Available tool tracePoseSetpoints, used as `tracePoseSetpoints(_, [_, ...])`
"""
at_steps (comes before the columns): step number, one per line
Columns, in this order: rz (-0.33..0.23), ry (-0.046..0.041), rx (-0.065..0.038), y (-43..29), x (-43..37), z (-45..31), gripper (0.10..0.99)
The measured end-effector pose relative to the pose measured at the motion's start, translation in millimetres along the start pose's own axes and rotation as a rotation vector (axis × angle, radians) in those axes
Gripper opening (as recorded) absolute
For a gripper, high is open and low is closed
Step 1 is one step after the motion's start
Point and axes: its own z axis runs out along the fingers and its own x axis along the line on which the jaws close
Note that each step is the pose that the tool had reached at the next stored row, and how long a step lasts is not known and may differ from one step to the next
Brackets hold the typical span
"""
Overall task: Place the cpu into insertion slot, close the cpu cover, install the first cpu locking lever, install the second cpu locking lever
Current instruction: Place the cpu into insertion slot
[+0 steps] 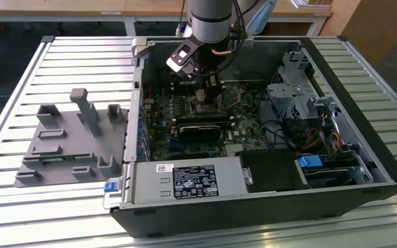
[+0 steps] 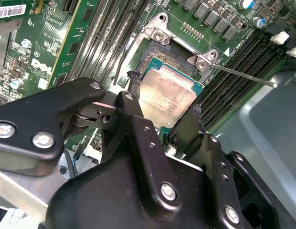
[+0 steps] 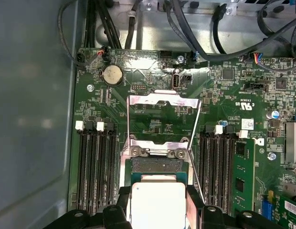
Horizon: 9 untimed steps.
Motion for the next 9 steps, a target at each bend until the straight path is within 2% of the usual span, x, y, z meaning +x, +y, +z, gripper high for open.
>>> tracePoseSetpoints(9, [0.002, -0.0001, 0.000, -0.5, 0.0, 9.7, 0.541])
